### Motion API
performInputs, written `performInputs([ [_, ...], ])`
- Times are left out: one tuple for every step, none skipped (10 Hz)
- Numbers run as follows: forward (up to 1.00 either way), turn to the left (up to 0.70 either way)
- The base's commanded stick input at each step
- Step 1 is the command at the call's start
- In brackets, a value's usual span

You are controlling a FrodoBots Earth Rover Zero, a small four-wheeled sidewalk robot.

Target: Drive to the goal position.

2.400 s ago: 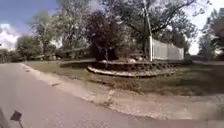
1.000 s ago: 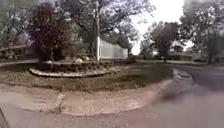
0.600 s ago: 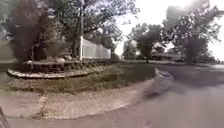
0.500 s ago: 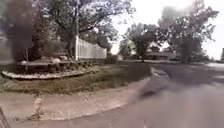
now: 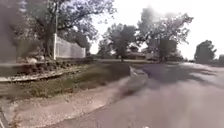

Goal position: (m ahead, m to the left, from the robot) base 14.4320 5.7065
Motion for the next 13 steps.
performInputs([
  [0.0,-0.7],
  [0.0,-0.7],
  [0.1,-0.65],
  [0.47,-0.46],
  [0.7,-0.35],
  [0.7,-0.35],
  [0.7,-0.35],
  [0.7,-0.35],
  [0.7,-0.35],
  [0.7,-0.35],
  [0.7,-0.35],
  [0.7,-0.35],
  [0.78,-0.34],
])
